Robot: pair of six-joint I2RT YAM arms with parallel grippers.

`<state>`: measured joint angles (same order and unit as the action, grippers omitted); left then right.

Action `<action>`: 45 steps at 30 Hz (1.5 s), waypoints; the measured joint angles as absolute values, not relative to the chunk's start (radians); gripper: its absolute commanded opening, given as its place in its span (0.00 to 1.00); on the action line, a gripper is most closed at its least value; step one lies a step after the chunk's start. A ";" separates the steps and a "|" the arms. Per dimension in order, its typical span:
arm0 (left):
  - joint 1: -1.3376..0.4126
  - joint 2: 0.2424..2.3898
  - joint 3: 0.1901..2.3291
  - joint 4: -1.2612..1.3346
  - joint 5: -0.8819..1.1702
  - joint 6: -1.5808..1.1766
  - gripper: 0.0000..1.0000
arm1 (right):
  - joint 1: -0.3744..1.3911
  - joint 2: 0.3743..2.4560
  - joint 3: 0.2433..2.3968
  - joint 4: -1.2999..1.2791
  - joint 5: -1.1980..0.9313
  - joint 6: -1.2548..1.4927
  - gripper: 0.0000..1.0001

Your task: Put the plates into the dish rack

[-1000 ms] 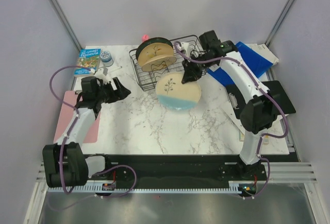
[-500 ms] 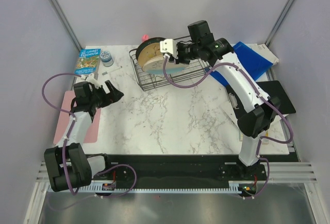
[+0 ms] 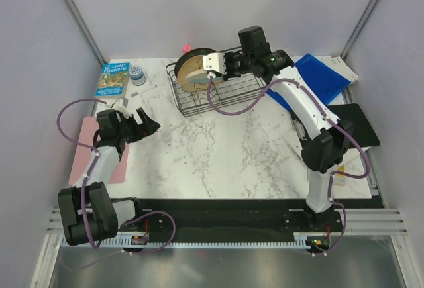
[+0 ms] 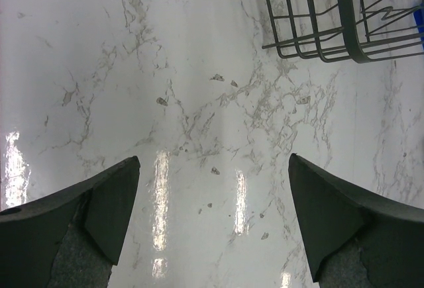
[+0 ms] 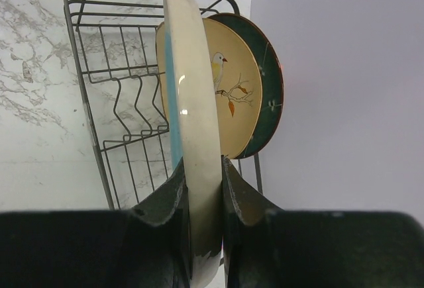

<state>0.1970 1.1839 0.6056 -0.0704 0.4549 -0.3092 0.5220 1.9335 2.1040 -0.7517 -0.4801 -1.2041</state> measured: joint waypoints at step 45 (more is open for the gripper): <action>0.224 1.234 0.550 0.026 0.457 -0.317 1.00 | 0.573 2.157 2.064 -0.403 -0.345 -1.367 0.56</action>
